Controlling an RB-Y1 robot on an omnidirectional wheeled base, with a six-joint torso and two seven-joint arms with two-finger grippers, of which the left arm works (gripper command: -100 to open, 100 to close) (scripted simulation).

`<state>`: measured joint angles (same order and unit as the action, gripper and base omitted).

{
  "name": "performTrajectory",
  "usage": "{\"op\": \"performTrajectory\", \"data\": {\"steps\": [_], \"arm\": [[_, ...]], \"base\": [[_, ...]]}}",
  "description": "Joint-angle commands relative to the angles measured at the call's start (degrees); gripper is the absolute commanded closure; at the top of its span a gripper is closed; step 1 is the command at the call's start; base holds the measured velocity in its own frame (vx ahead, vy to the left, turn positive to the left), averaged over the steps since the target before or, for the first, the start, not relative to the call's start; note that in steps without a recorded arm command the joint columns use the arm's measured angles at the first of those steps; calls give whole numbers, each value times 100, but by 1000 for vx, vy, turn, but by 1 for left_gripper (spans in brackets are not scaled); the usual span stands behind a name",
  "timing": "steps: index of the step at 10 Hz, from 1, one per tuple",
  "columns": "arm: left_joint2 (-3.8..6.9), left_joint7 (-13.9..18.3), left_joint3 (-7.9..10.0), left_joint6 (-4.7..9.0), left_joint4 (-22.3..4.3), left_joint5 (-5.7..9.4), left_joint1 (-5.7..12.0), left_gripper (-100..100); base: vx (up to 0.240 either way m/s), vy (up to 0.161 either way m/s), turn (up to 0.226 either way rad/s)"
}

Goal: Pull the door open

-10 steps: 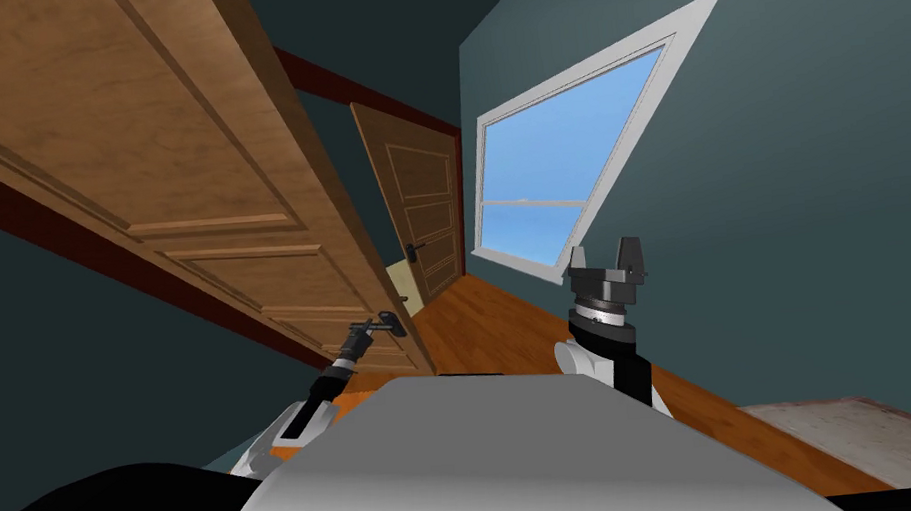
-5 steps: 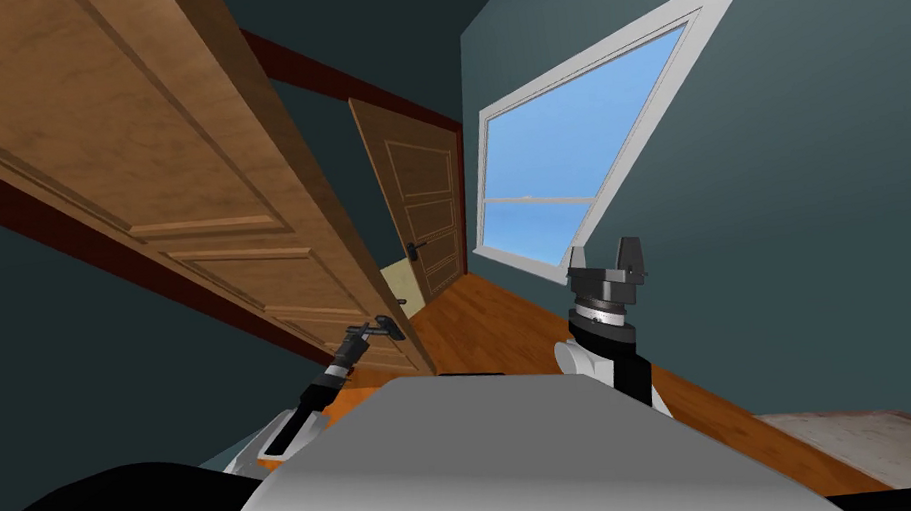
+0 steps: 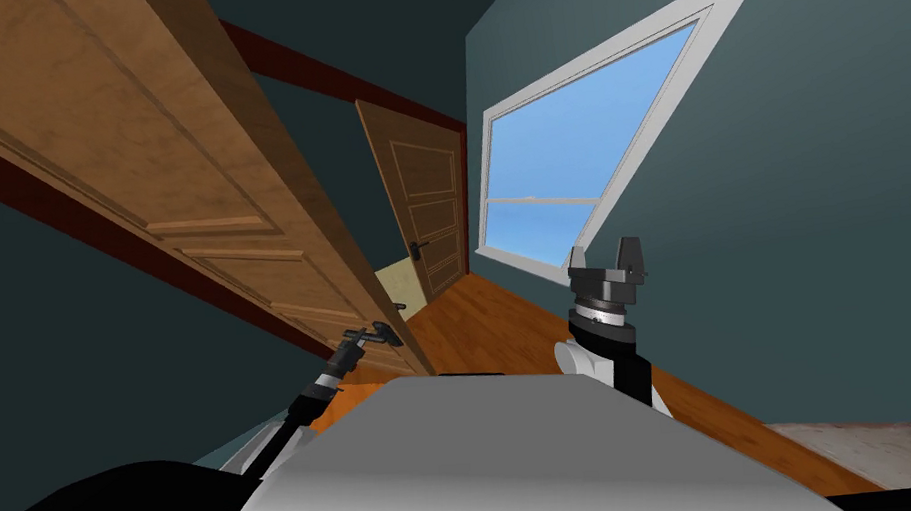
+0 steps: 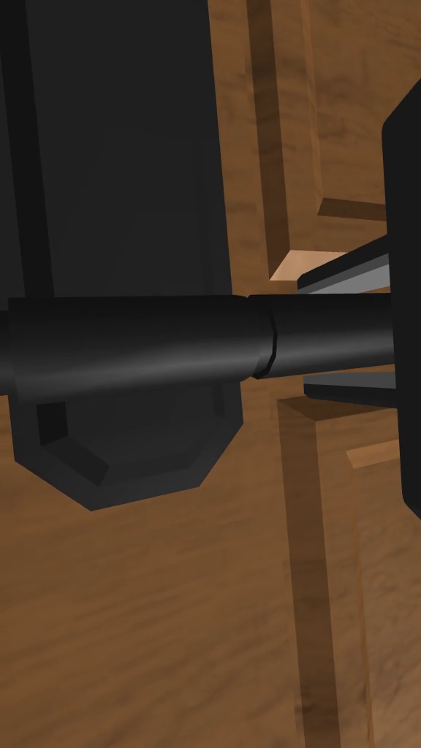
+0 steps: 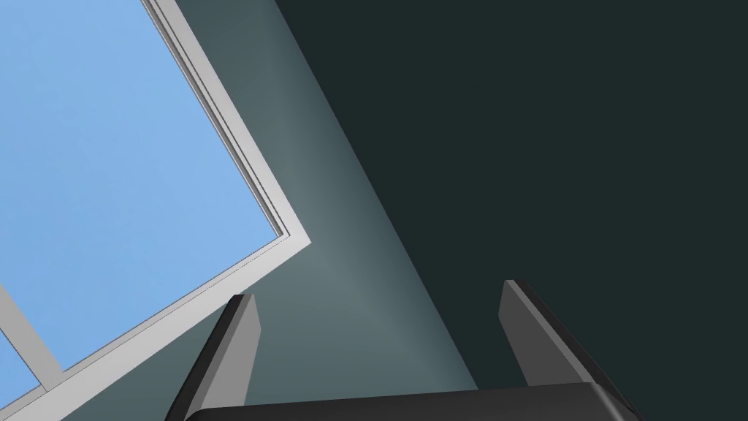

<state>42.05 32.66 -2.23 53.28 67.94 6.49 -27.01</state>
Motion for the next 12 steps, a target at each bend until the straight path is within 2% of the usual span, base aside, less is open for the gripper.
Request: {"op": "performTrajectory", "data": {"steps": [1, 2, 3, 4, 5, 6, 7, 8, 9, 10, 11, 12], "arm": [[25, 40, -71, 233, -112, -33, -15, 100], [102, 99, -123, 424, -235, -60, -53, 100], [102, 99, -123, 503, -235, -60, -53, 100], [178, 157, -175, 678, -358, -87, -92, 100], [178, 157, -175, 769, -358, -87, -92, 100], [250, 213, -226, 976, -479, -114, -129, 100], [250, 213, -226, 1025, -479, -114, -129, 100], [317, 266, -274, 1211, -593, -139, -164, 100], [317, 266, -274, 1259, -593, -139, -164, 100], [378, 314, -319, 1462, -699, -164, -195, 100], [433, 358, -359, 1598, -793, -186, -224, 100], [433, 358, -359, 1637, -793, -186, -224, 100]], "base": [[-5, 1, 29], [-8, 4, 41], [-8, 5, 27], [-3, 8, 26], [-1, 10, 31], [-4, 12, 40], [-7, 8, 27], [-4, 13, 32], [0, 14, 25], [-1, 13, 31], [-3, 20, 43], [-2, 14, 26]]}}
